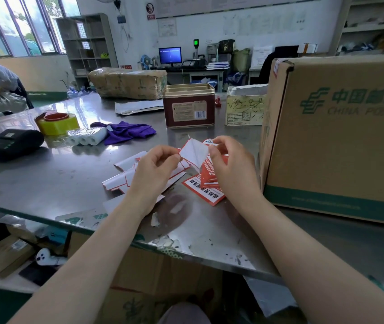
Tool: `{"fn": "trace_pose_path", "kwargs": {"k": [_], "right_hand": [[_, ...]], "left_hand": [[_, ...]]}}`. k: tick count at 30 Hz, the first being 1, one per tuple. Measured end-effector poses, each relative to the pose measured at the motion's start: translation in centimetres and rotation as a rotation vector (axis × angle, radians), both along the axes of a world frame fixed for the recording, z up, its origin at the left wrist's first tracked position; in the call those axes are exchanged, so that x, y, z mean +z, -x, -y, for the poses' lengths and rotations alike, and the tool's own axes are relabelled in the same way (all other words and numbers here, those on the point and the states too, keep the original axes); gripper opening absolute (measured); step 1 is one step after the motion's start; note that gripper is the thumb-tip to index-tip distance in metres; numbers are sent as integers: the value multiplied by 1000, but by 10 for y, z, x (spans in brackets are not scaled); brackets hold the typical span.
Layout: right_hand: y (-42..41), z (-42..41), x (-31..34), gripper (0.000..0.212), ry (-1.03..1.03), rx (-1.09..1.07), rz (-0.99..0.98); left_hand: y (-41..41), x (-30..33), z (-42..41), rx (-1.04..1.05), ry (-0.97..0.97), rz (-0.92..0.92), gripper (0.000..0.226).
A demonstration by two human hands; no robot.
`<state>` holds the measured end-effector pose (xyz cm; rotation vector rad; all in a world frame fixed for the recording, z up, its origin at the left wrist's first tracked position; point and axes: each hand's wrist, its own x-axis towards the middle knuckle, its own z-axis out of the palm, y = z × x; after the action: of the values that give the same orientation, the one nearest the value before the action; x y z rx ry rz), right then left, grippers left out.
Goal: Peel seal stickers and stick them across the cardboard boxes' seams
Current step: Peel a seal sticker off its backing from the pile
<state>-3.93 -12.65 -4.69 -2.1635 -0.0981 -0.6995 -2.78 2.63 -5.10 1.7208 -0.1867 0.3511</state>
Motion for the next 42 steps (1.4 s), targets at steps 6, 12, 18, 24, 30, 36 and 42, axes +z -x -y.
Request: {"fn": "trace_pose_path", "kwargs": {"k": [6, 12, 18, 24, 30, 36, 42], "right_hand": [[2, -1, 1, 22, -64, 8, -74], [-3, 1, -2, 22, -75, -55, -94], [-6, 5, -5, 22, -77, -84, -57], [-5, 8, -3, 20, -147, -94, -4], [-2, 7, 0, 22, -164, -89, 11], [1, 6, 1, 25, -199, -32, -5], [3, 3, 5, 17, -236, 60, -14]], "left_hand": [[-8, 5, -3, 185, 78, -24, 15], [-15, 18, -21, 295, 33, -38, 25], [-20, 17, -56, 451, -426, -157, 36], [-28, 3, -78, 508, -757, -248, 39], [-29, -4, -79, 571, -1029, -251, 36], [-23, 4, -64, 532, -878, -144, 28], [3, 20, -20, 230, -670, 194, 19]]}}
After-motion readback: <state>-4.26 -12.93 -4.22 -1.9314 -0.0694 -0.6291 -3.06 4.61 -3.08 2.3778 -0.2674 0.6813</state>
